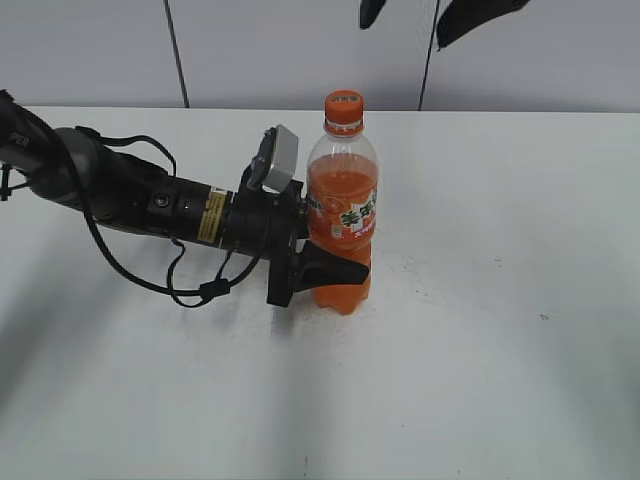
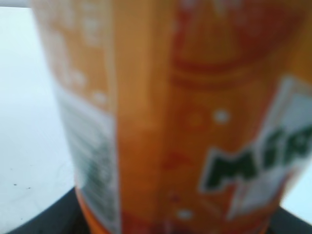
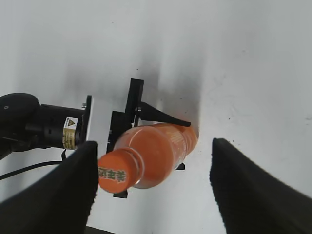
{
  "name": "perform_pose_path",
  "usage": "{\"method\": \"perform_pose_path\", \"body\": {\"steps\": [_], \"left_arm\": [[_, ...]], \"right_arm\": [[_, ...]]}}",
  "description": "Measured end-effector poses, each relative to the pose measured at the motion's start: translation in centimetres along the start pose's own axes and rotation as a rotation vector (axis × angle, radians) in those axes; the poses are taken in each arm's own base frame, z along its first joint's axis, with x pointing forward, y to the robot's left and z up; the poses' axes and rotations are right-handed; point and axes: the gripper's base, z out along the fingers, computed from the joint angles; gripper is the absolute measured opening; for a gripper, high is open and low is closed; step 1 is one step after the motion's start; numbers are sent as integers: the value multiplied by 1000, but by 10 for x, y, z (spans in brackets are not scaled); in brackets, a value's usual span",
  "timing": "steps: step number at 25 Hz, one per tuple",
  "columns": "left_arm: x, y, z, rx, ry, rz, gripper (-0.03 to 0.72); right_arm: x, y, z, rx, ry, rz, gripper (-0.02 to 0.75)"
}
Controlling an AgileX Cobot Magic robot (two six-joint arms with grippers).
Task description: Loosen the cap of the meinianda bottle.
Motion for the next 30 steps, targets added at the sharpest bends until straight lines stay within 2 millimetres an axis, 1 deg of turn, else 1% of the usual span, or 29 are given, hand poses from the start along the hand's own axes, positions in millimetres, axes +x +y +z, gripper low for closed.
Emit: {"method": "perform_pose_path", "body": {"steps": [6, 10, 13, 17, 22, 30], "left_arm": [[0, 0, 0, 0, 0, 0, 401], [0, 0, 0, 0, 0, 0, 401], [0, 0, 0, 0, 0, 0, 401], [0, 0, 0, 0, 0, -1, 401], [0, 0, 0, 0, 0, -1, 401], [0, 0, 0, 0, 0, -2, 401]], "right_arm": [[9, 23, 14, 0, 31, -24, 535], [17, 37, 16, -7, 37, -47, 535], [20, 43, 16, 3, 36, -70, 535], [23, 44, 19, 20, 39, -78, 535], [30, 39, 35, 54, 90, -78, 535], [31, 39, 48, 68, 115, -77, 527]]}}
